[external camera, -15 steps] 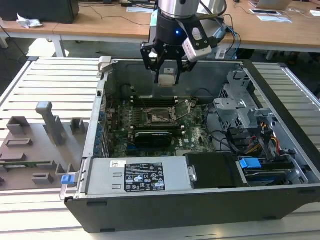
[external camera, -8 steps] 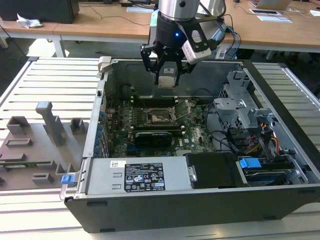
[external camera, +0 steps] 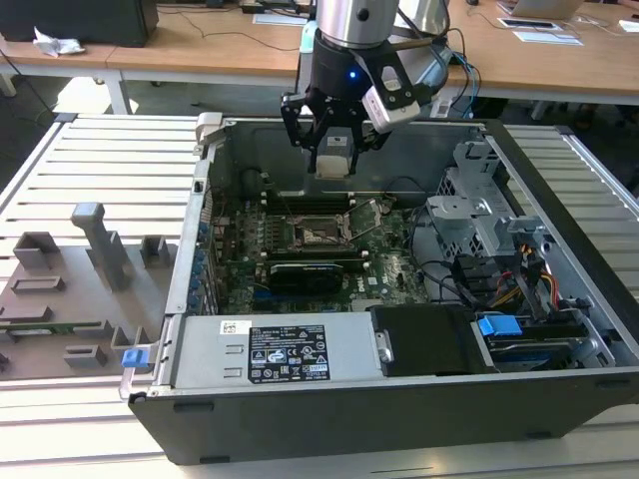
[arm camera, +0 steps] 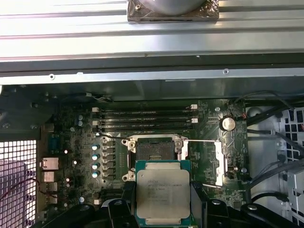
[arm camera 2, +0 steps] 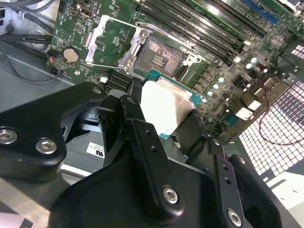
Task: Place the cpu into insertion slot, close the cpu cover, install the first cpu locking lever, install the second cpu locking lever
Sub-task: 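Place the cpu into insertion slot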
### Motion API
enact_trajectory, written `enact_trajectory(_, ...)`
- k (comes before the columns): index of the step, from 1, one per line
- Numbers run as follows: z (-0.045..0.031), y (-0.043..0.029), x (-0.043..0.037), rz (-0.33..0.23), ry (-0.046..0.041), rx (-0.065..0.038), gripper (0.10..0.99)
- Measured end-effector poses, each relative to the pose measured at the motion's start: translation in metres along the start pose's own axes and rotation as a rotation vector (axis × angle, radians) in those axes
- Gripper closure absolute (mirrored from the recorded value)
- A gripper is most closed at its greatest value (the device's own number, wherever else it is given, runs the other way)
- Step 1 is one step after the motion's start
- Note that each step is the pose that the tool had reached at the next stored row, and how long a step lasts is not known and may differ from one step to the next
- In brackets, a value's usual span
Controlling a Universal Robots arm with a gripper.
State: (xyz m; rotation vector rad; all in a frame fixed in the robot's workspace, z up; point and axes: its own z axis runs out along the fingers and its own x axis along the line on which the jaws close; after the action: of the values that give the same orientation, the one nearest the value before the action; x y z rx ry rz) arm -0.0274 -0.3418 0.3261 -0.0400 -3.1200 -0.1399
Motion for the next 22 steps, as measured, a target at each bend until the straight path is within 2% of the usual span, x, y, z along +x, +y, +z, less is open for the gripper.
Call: enact_trajectory(22,0.0144,-0.0013,-0.0003,0.0,0.0,0.0,0.541)
